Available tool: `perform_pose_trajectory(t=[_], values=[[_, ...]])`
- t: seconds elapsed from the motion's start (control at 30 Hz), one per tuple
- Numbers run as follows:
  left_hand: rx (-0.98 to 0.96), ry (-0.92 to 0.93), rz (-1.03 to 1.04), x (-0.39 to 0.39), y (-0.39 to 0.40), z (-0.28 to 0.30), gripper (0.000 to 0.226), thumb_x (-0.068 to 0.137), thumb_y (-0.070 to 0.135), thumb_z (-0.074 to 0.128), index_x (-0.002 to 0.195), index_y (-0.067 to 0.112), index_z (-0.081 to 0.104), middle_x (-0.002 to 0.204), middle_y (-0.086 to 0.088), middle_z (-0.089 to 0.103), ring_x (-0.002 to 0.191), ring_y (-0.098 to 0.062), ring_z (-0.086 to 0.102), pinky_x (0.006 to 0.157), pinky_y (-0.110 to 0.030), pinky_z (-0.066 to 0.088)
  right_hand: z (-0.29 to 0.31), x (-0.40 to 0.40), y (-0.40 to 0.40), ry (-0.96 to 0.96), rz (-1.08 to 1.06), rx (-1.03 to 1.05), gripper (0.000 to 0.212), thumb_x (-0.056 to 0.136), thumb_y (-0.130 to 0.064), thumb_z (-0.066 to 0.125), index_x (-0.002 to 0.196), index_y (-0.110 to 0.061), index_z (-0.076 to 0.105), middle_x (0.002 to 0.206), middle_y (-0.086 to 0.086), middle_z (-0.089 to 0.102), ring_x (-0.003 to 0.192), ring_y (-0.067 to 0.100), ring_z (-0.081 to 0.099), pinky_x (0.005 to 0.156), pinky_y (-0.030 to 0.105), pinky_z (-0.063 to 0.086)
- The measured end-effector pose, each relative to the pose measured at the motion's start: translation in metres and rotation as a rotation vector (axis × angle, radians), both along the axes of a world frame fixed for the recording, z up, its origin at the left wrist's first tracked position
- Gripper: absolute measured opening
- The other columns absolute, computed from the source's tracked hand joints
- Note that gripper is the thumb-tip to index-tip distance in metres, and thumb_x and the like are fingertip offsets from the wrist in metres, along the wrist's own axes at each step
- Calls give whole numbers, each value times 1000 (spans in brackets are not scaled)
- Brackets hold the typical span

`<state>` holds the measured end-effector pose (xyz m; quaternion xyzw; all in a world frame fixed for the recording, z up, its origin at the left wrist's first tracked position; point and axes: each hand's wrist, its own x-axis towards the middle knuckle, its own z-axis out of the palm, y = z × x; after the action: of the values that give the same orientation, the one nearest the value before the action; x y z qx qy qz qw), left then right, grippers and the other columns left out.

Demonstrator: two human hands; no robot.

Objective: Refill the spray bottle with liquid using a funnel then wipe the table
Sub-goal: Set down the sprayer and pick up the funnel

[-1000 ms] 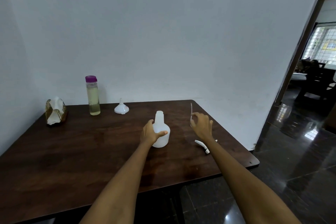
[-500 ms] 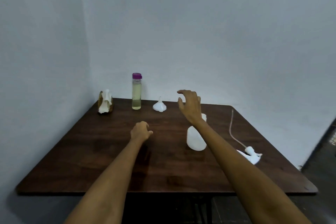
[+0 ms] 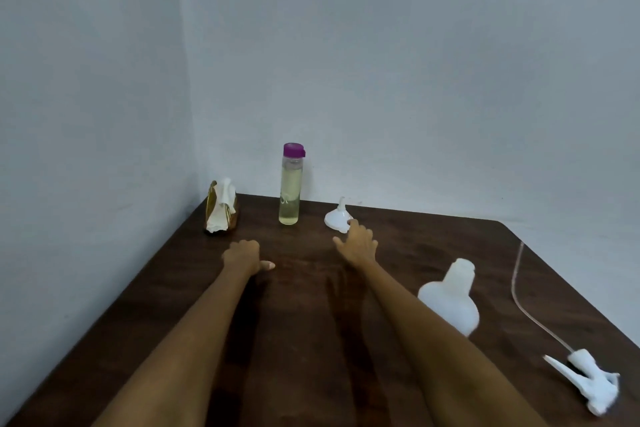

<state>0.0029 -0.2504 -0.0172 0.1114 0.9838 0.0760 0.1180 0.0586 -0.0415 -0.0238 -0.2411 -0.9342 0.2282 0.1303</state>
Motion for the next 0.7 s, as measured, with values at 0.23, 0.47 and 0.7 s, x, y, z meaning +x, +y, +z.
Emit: perform_pose_trajectory(t=[0.23,0.47,0.7], values=[[-141,19,51,-60,30,-10,62,94,53,41,135,7,49,140,-13,47,128,-29,49,116,-48,22,-15,-82,26,71,-205,-171,87,84,-37,66,148,-8,15,146,15,38,136,33,33,109,47,27],[-65,-137,130,-94,34,-3,70,92,57,41,141,6,40,146,-14,39,132,-29,44,107,-38,40,-30,-127,36,-71,-177,-97,91,86,-41,62,148,-4,8,149,14,35,140,32,28,116,54,14],[-107,-59,96,-77,36,-12,62,96,50,36,140,6,43,145,-15,42,131,-33,46,117,-48,17,-37,-101,17,-6,-130,-29,103,78,-42,71,147,0,7,139,16,47,133,31,39,114,54,16]])
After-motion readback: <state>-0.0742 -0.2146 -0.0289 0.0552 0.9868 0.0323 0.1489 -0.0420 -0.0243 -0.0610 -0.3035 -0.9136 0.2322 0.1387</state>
